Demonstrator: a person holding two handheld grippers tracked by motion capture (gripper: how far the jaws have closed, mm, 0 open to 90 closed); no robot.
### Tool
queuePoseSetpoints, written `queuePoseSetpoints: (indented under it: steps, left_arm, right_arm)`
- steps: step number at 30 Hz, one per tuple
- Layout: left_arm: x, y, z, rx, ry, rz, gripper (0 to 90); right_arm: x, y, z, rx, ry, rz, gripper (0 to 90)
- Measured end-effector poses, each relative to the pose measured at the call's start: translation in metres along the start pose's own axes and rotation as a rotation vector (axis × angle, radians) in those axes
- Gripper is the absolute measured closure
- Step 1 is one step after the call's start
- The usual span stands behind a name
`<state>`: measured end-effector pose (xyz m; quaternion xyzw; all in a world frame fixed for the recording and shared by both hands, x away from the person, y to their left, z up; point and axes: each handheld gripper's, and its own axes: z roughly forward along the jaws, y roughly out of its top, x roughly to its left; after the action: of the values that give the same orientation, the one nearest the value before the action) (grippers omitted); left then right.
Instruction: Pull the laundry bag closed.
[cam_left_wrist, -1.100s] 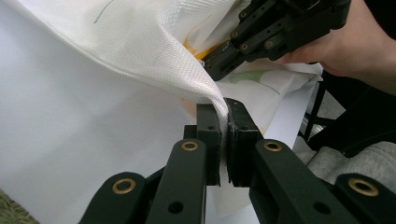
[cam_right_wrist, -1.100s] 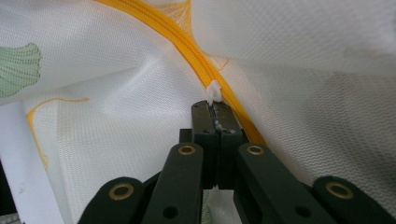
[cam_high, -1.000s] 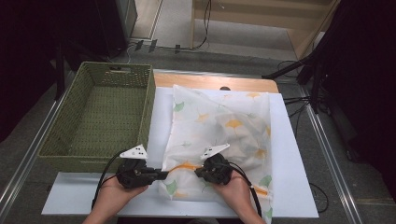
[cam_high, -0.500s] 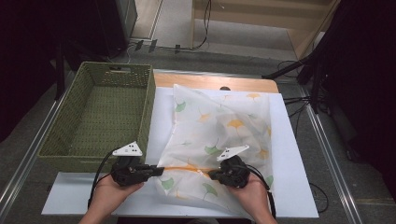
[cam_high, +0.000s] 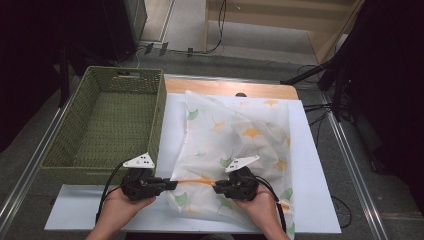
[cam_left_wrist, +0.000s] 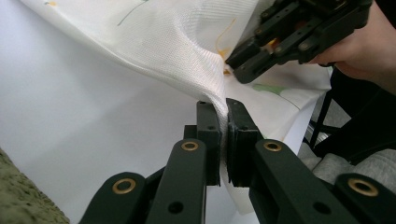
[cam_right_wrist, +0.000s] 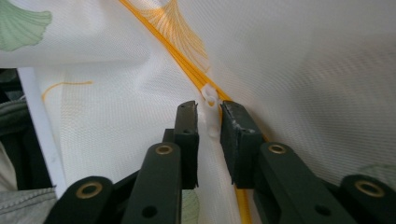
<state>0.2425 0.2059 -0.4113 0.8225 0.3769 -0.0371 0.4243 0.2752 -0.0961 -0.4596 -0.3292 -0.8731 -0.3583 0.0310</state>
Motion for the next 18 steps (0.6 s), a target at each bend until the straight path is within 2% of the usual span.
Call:
queuePoseSetpoints:
  steps: [4,8,11,12,15,18]
  left_arm:
    - [-0.001,0.000,0.000,-0.001,-0.003,0.004,86.3]
    - [0.000,0.000,0.000,-0.003,-0.005,-0.002,86.3]
    - [0.000,0.000,0.000,-0.005,0.000,-0.001,86.3]
    - [0.000,0.000,0.000,-0.003,0.000,-0.001,86.2]
    - [0.002,-0.001,0.000,0.000,0.004,-0.003,86.2]
    - [0.003,-0.001,-0.001,-0.004,0.012,-0.006,86.2]
  right_arm:
    - [0.005,0.002,0.010,0.025,-0.035,-0.037,75.3]
    - [0.010,0.002,0.012,0.018,-0.096,-0.074,84.0]
    - [0.012,0.001,0.013,0.015,-0.117,-0.072,86.5]
    - [0.013,0.002,0.012,0.018,-0.122,-0.082,90.0]
    - [0.015,0.003,0.012,0.030,-0.126,-0.093,90.0]
    - [0.016,0.003,0.011,0.047,-0.106,-0.079,90.0]
